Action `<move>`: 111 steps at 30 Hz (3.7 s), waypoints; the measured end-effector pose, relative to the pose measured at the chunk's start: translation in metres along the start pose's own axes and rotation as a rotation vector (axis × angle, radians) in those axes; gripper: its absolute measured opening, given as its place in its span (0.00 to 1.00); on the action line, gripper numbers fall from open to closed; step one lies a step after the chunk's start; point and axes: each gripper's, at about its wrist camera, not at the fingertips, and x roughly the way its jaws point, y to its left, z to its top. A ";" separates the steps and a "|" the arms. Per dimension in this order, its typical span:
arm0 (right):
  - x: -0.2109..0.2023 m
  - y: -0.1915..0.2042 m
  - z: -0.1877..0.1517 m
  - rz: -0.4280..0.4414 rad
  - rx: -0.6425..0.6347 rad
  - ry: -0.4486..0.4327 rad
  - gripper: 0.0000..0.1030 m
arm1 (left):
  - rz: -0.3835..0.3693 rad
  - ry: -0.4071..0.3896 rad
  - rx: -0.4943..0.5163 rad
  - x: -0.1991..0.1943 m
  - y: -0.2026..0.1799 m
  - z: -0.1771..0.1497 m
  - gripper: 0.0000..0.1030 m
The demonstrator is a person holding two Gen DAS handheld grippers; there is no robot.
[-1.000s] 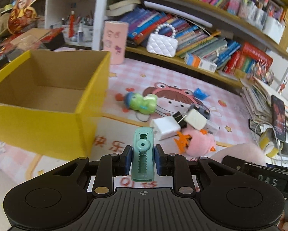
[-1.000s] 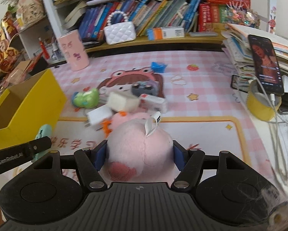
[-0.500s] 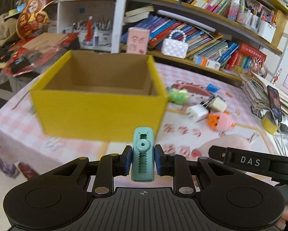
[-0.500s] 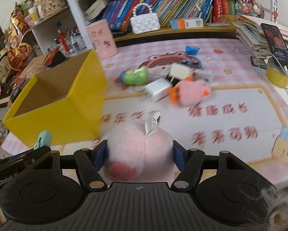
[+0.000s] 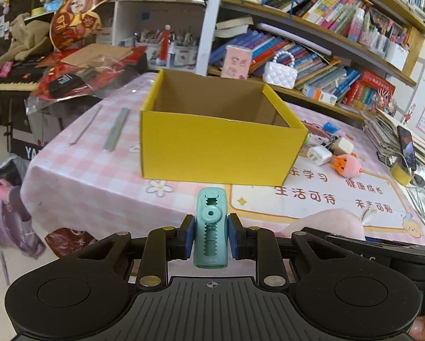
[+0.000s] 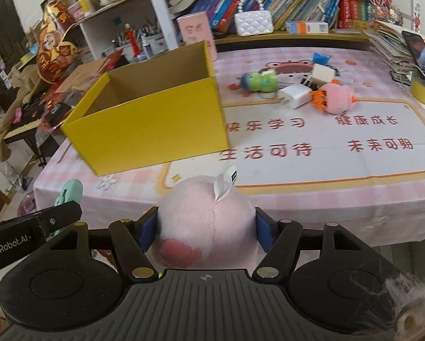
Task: Organize objects
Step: 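Carry the pig and the stapler over the yellow box with both grippers, then open both grippers to drop the pig and stapler into the box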
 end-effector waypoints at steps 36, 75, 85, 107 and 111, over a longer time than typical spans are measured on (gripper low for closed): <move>-0.015 0.048 -0.013 -0.005 -0.138 -0.047 0.64 | -0.056 -0.068 0.000 -0.018 0.024 0.001 0.23; 0.130 0.061 0.151 0.198 -0.459 -0.225 0.64 | 0.193 -0.187 0.011 0.107 0.006 0.133 0.23; 0.180 0.052 0.156 0.244 -0.472 -0.047 0.64 | 0.267 -0.082 0.017 0.139 0.010 0.129 0.23; 0.183 0.044 0.179 0.236 -0.584 -0.110 0.80 | 0.218 -0.172 0.026 0.143 -0.005 0.141 0.67; 0.162 0.042 0.181 0.241 -0.568 -0.166 0.80 | 0.204 -0.217 0.013 0.125 -0.008 0.142 0.68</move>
